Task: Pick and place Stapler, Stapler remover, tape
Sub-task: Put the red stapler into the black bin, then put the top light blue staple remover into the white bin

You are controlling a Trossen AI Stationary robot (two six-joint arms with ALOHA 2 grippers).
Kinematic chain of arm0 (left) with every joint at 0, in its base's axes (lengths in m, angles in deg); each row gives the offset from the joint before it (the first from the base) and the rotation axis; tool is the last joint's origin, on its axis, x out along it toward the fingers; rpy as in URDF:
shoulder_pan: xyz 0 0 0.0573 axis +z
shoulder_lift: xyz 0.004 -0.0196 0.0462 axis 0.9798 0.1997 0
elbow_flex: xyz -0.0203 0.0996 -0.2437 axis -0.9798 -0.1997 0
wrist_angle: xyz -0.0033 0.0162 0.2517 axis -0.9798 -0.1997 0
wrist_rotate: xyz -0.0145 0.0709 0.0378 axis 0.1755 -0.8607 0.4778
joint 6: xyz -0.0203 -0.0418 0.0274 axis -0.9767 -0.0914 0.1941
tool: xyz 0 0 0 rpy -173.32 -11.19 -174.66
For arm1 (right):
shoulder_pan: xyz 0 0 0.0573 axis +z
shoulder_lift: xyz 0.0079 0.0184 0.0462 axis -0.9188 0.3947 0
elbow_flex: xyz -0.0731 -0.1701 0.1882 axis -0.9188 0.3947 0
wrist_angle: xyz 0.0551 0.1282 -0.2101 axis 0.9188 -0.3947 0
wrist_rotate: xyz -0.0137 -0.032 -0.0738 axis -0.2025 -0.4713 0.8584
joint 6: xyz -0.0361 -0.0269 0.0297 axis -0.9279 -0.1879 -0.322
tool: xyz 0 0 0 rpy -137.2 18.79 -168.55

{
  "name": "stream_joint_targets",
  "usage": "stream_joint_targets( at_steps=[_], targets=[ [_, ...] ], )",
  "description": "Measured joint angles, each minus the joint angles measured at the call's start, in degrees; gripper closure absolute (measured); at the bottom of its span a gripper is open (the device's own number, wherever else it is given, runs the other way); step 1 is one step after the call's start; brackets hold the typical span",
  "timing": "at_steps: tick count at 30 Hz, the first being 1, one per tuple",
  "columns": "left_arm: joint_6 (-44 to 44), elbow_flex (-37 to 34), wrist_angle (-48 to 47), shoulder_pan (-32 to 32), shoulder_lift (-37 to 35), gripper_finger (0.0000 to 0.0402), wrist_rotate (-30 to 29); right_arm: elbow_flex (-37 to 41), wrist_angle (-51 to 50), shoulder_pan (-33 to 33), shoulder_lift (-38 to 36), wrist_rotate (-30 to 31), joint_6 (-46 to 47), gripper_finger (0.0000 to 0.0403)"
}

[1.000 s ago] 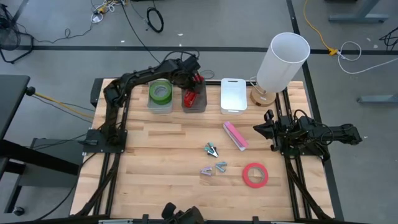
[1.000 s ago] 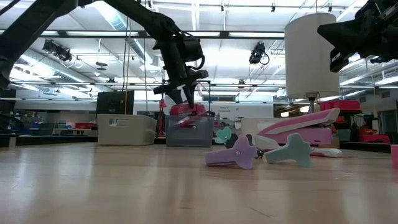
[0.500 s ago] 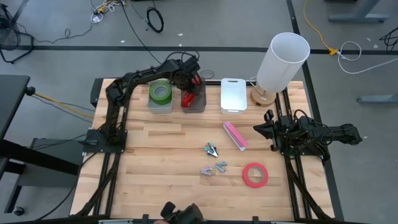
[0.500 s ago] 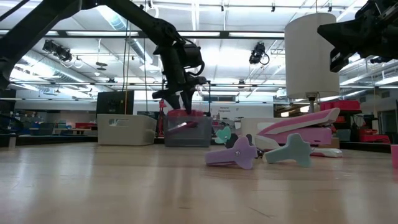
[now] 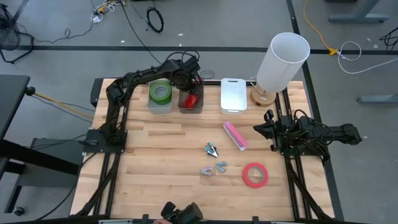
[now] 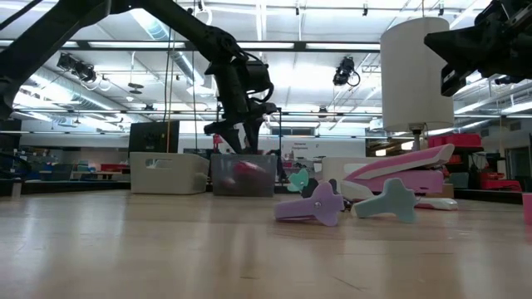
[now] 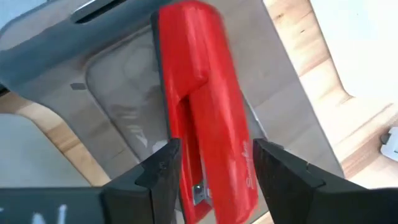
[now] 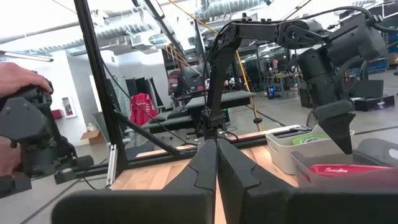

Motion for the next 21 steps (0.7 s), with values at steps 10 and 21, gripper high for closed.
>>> stream_joint_targets(
  at_steps=[10,21],
  targets=[
    [0.04,0.0,1.04,0.0,0.0,0.0179,-0.81,0.0,0.0,0.0,0.0,0.01,0.0,0.0386],
    [0.51,2.7,0.78,0.0,0.0,0.0179,-0.1,0.0,0.0,-0.02,0.0,0.0,0.0,0.0386]
  ],
)
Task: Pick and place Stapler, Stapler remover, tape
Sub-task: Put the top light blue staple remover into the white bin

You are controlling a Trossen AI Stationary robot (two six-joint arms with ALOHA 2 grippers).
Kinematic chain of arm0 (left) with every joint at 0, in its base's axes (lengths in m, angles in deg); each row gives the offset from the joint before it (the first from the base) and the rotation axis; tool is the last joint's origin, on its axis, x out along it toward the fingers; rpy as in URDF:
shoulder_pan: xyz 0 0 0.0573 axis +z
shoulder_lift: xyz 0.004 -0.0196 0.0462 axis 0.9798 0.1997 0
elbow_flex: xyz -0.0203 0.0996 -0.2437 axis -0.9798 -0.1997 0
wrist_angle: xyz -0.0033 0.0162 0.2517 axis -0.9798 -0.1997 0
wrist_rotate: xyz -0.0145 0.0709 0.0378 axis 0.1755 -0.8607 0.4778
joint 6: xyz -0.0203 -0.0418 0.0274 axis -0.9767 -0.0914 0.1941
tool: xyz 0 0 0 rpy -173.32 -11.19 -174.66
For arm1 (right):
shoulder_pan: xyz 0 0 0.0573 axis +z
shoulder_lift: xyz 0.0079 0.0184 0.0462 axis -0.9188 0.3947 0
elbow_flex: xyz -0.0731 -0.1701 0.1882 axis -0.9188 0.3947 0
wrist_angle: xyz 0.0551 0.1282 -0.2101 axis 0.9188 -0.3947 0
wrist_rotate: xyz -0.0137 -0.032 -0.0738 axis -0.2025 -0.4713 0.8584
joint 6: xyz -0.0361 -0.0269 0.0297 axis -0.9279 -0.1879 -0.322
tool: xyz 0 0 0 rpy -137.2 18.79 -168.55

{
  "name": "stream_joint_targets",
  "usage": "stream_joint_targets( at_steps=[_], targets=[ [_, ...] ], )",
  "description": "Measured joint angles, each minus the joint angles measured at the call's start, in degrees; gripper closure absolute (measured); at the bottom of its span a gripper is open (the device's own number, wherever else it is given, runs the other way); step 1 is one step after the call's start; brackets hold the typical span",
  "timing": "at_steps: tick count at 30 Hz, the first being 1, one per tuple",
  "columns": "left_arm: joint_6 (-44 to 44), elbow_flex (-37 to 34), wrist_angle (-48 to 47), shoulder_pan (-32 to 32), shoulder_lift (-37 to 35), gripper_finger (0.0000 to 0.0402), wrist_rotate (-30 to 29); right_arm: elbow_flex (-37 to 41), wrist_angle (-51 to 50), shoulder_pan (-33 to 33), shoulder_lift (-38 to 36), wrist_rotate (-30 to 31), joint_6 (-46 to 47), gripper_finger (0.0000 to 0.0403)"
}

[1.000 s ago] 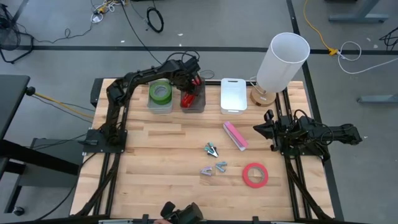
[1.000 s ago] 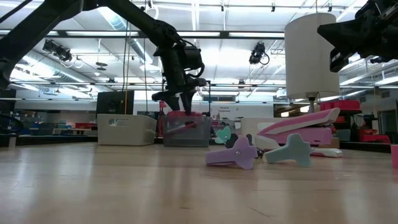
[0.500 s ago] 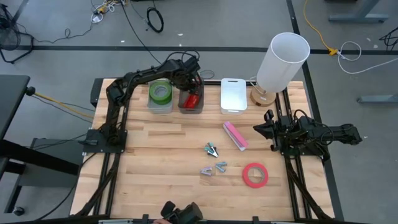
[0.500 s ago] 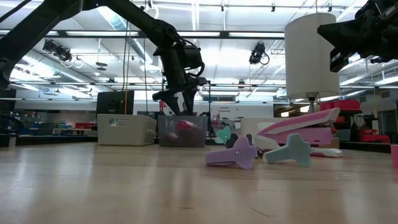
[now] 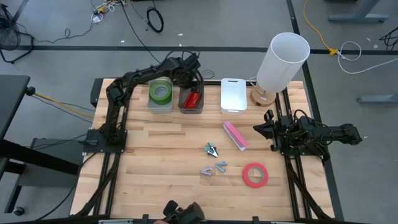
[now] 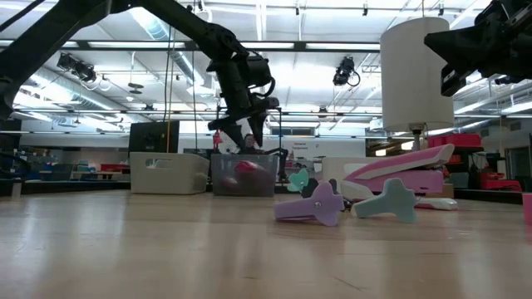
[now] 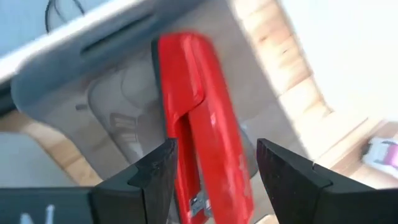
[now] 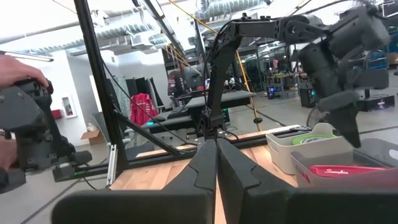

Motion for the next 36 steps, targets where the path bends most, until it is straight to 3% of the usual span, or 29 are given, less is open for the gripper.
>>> stream_joint_targets(
  at_steps=[14,36],
  targets=[
    [4.72,9.73,-3.94,-3.48,0.0,0.0179,-1.01,0.0,0.0,0.01,0.0,0.0,0.02,0.0386],
    [23.36,10.26,-5.45,-18.1,0.0,0.0179,-0.94,0.0,0.02,0.0,0.0,0.0,0.0,0.0386]
  ],
)
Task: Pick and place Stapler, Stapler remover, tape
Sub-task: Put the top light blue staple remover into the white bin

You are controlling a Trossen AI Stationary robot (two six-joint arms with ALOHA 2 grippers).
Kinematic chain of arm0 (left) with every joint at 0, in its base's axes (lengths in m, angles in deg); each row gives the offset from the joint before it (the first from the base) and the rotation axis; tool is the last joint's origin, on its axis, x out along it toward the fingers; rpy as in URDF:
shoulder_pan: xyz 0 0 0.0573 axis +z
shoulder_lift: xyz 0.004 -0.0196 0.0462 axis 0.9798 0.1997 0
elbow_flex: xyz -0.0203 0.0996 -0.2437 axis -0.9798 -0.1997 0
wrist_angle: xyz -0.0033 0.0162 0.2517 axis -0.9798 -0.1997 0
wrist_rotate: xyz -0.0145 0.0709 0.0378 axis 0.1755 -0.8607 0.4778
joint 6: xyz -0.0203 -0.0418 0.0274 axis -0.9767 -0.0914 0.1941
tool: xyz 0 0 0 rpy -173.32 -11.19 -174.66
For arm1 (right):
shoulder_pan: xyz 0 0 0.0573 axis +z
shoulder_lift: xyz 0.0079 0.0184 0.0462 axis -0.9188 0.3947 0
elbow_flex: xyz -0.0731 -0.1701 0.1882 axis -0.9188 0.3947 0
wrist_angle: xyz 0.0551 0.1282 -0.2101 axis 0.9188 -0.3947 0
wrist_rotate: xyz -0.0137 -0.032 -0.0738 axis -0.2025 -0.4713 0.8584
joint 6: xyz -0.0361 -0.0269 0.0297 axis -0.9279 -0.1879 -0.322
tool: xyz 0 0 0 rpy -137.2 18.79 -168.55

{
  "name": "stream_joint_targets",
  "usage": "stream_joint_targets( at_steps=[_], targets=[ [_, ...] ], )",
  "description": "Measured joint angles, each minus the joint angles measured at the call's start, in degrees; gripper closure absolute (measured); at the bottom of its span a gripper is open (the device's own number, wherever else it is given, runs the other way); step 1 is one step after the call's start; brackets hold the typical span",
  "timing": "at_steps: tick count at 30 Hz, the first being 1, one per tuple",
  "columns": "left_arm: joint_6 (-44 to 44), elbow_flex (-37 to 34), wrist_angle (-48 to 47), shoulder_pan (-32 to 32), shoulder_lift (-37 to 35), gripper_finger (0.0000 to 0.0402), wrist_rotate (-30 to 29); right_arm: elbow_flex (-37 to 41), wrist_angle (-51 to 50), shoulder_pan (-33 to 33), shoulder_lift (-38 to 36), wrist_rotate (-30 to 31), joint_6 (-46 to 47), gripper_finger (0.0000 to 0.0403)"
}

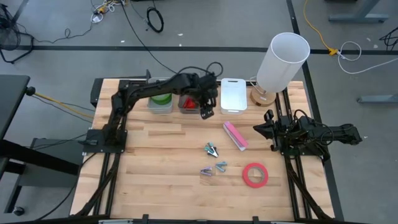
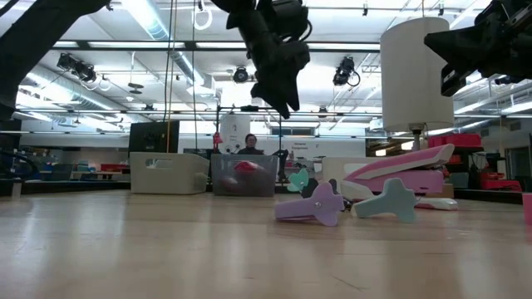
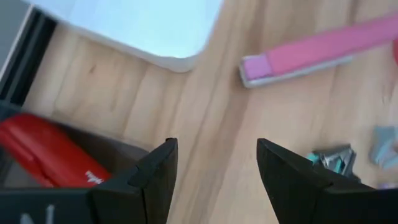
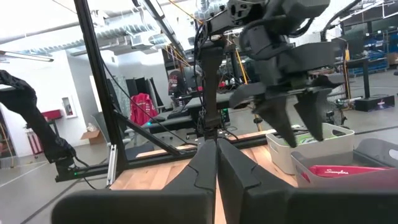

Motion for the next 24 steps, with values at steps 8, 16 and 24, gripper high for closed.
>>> stream_joint_targets(
  at_steps=[8,16,24],
  targets=[
    [9.36,-0.04,-0.65,-4.72,0.0,0.0179,-0.07,0.0,-0.02,0.0,0.0,0.02,0.02,0.0386],
    [9.61,-0.05,-0.46,-10.03,0.0,0.0179,0.01,0.0,-0.01,0.01,0.0,0.01,0.02,0.0386],
    [9.09,-0.07,2.43,-15.38,0.0,0.0179,-0.01,0.0,0.0,0.02,0.0,0.0,0.02,0.0386]
  ],
)
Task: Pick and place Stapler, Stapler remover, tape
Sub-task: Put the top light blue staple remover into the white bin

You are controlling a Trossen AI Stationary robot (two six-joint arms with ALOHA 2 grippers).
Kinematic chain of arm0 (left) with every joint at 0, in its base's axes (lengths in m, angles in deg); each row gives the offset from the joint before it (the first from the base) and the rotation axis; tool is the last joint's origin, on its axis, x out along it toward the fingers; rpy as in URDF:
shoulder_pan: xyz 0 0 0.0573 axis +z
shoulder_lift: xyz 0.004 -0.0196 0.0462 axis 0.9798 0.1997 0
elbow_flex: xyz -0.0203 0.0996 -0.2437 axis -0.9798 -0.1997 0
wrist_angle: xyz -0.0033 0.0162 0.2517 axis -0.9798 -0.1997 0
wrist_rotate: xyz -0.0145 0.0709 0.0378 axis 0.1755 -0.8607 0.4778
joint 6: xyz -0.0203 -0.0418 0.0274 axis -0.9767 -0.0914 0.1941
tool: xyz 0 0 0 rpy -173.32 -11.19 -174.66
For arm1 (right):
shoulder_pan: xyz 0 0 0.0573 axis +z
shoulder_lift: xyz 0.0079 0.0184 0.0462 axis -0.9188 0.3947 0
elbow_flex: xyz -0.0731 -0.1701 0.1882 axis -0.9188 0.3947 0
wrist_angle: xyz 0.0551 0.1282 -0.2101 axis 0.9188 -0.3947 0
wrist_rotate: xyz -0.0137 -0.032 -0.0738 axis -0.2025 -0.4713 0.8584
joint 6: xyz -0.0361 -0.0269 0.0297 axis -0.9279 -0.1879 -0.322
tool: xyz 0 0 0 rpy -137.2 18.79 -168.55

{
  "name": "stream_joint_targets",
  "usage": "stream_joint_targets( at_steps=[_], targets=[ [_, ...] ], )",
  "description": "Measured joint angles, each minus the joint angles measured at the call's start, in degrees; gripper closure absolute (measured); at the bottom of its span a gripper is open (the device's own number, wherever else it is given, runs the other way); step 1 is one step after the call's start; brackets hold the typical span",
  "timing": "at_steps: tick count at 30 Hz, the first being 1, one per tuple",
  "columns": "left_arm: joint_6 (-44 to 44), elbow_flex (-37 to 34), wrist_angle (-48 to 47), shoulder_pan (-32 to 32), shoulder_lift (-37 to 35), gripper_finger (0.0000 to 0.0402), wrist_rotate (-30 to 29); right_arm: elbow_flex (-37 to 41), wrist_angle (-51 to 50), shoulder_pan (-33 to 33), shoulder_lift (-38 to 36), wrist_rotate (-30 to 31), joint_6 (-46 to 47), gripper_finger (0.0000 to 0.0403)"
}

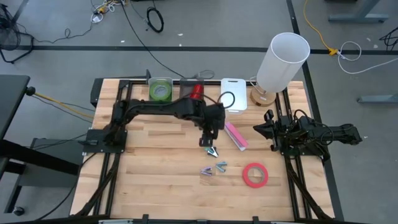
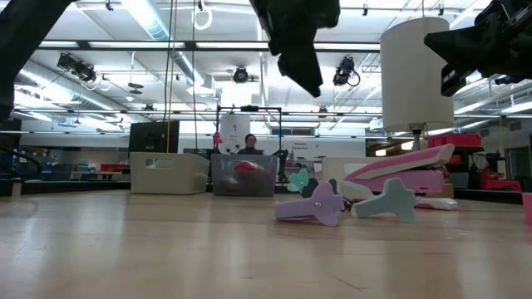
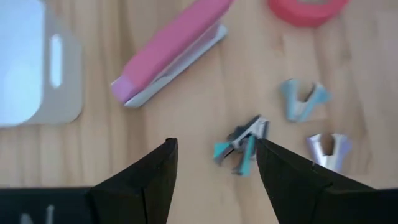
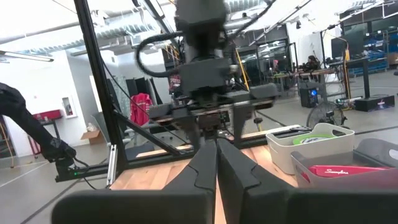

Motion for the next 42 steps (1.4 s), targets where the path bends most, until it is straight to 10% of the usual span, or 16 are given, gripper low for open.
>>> stream_joint_targets(
  at_steps=[42],
  targets=[
    [10.55,-5.51,-0.97,-4.87,1.11,0.0195,0.09,0.0,-0.11,0.0,-0.02,0.0,-0.01,0.0386]
  ],
)
